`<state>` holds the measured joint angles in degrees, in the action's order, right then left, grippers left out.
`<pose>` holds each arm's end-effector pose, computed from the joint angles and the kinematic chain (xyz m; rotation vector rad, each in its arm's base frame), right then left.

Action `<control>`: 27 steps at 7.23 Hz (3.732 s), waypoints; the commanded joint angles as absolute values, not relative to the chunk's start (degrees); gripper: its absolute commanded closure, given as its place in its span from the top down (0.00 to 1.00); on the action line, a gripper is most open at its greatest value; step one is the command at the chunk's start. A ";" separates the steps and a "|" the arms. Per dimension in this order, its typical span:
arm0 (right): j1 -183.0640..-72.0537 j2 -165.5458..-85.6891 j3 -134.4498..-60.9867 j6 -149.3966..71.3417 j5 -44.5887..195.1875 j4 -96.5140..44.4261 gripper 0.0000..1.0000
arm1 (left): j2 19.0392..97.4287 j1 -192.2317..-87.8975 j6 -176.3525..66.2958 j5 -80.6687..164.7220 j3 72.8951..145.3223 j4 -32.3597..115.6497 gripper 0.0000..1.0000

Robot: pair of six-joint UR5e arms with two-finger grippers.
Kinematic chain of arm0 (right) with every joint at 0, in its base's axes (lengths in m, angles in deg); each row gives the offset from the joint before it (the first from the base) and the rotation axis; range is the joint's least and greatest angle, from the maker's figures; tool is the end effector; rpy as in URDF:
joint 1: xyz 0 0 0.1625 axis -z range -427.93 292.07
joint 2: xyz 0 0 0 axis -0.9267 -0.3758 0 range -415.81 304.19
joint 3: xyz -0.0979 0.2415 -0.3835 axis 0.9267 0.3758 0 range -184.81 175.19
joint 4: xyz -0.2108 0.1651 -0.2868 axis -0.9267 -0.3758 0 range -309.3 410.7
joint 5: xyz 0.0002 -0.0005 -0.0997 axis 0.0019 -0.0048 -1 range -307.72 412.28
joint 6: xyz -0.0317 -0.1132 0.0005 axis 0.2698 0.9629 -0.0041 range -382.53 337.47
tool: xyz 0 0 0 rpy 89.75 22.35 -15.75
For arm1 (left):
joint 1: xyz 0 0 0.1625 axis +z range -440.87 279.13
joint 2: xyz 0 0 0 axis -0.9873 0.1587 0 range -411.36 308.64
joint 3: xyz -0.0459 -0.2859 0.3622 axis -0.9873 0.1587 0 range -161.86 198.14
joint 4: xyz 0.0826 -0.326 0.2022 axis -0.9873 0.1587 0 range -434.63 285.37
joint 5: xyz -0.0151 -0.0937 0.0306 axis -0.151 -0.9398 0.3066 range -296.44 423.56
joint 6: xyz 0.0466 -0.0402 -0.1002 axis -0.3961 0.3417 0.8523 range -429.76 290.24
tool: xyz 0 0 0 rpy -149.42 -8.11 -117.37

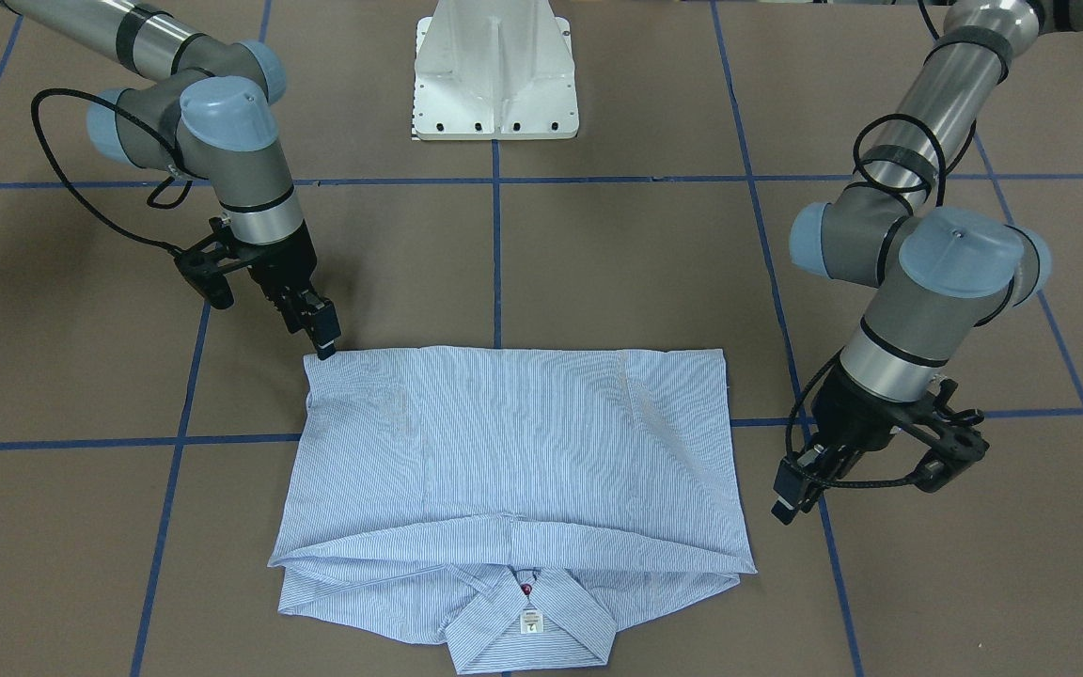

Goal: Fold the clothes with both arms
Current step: 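Move the right gripper to the folded shirt's corner nearest it and grasp, then drag the grasped corner toward the robot with the right gripper, turning the shirt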

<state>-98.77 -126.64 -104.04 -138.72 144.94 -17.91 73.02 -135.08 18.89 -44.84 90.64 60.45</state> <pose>-0.4761 -0.4332 0.4246 -0.0085 -0.9032 0.9098 0.3666 -0.6731 0.4024 0.2484 1.1038 -0.6512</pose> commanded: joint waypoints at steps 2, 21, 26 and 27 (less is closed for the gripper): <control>-97.72 -124.98 -102.11 -138.89 144.74 -17.15 0.66 | 73.00 -135.36 18.48 -44.72 90.74 60.37 0.42; -100.36 -124.63 -100.96 -139.59 148.87 -16.01 0.00 | 72.30 -135.19 18.57 -43.67 90.82 60.28 0.41; -92.84 -135.56 -116.21 -143.02 149.92 -16.62 0.00 | 72.21 -135.19 18.66 -43.67 92.74 60.10 0.41; -88.89 -140.31 -122.00 -144.24 150.79 -16.80 0.00 | 72.13 -134.84 18.92 -44.01 95.28 59.84 0.41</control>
<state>-93.42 -134.59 -115.31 -143.05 149.99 -16.64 72.19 -135.08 18.72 -43.74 92.87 60.07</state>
